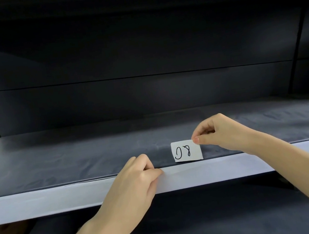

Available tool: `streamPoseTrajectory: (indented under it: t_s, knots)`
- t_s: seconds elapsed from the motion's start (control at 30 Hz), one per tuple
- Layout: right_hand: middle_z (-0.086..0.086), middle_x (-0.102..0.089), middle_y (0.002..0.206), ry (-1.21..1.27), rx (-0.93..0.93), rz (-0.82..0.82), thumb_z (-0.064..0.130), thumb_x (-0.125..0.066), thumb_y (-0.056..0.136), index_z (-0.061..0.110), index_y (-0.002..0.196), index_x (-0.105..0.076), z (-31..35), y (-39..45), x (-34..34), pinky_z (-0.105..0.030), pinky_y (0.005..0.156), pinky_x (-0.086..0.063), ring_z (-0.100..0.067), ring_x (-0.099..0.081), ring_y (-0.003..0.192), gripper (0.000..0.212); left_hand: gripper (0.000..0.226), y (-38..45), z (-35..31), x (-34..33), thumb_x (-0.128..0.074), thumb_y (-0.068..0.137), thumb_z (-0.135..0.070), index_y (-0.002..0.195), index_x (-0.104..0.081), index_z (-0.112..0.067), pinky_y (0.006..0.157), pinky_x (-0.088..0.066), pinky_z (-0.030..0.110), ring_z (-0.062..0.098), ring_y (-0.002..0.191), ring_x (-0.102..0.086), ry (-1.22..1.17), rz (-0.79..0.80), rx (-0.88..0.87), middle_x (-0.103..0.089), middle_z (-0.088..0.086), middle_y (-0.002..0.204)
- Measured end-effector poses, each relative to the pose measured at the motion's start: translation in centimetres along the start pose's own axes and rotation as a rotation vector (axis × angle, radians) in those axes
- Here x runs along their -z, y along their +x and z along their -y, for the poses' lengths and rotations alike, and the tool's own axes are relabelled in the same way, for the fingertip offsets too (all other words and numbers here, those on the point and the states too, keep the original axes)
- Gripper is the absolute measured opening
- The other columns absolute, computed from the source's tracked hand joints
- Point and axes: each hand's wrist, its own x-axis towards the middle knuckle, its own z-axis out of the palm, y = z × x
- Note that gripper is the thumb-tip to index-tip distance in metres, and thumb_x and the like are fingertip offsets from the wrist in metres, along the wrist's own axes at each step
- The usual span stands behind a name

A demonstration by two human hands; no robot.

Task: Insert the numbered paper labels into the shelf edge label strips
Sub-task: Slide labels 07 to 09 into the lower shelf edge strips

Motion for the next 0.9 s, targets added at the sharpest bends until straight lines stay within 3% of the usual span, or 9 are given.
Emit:
streamPoseTrajectory:
  t_s: [0.13,0.23,0.3,0.57,0.73,0.9]
  knots:
    - [0.006,-0.063,0.066,-0.02,-0.007,0.017,0.012,-0.063,0.084,0.021,0.067,-0.067,-0.1,-0.02,-0.3,-0.002,0.043,-0.035,0.001,-0.049,0.053,0.019,0.02,0.19,-0.15,0.25,-0.067,0.072,-0.006,0.08,-0.073,-0.022,0.062,-0.037,0.02,0.008,0.065,-0.037,-0.017,0.002,0.01,-0.043,-0.01,0.062]
    - [0.011,-0.059,0.061,-0.043,-0.009,0.028,0.011,-0.063,0.084,0.018,0.069,-0.067,-0.24,-0.06,-0.6,-0.002,0.041,-0.032,0.006,-0.046,0.04,0.017,0.021,0.31,-0.3,0.42,-0.058,0.071,-0.011,0.076,-0.074,-0.024,0.046,-0.039,0.017,0.009,0.057,-0.046,-0.033,0.008,0.01,-0.045,-0.009,0.059]
    - [0.011,-0.059,0.061,-0.056,-0.008,0.04,0.01,-0.063,0.084,0.018,0.069,-0.067,-0.36,-0.13,-0.83,-0.001,0.041,-0.033,0.006,-0.046,0.041,0.017,0.02,0.3,-0.33,0.43,-0.058,0.071,-0.01,0.075,-0.073,-0.022,0.043,-0.045,0.023,0.012,0.055,-0.049,-0.051,0.014,0.01,-0.047,-0.006,0.059]
    - [0.017,-0.059,0.046,-0.078,0.0,0.06,0.012,-0.064,0.083,0.022,0.065,-0.067,-0.56,-0.3,-0.99,-0.005,0.039,-0.032,0.001,-0.043,0.041,0.021,0.02,0.34,-0.57,0.64,-0.058,0.069,-0.012,0.073,-0.074,-0.024,0.041,-0.042,0.019,0.011,0.051,-0.049,-0.052,0.003,0.032,-0.049,-0.007,0.057]
    - [0.012,-0.061,0.062,-0.051,0.033,-0.007,0.012,-0.063,0.083,0.021,0.066,-0.067,-0.26,-0.31,-0.6,-0.003,0.044,-0.035,0.004,-0.045,0.044,0.021,0.021,0.38,-0.54,0.62,-0.059,0.068,-0.011,0.073,-0.074,-0.025,0.044,-0.028,0.011,0.008,0.053,-0.044,-0.053,0.009,0.046,-0.047,-0.008,0.057]
    - [0.016,-0.059,0.05,-0.04,0.035,0.002,0.011,-0.063,0.084,0.022,0.063,-0.066,0.09,-0.42,-0.54,-0.003,0.042,-0.033,0.005,-0.045,0.04,0.023,0.023,0.32,-0.45,0.32,-0.058,0.068,-0.011,0.075,-0.073,-0.026,0.048,-0.031,0.012,0.006,0.06,-0.038,-0.064,0.0,0.058,-0.046,-0.01,0.058]
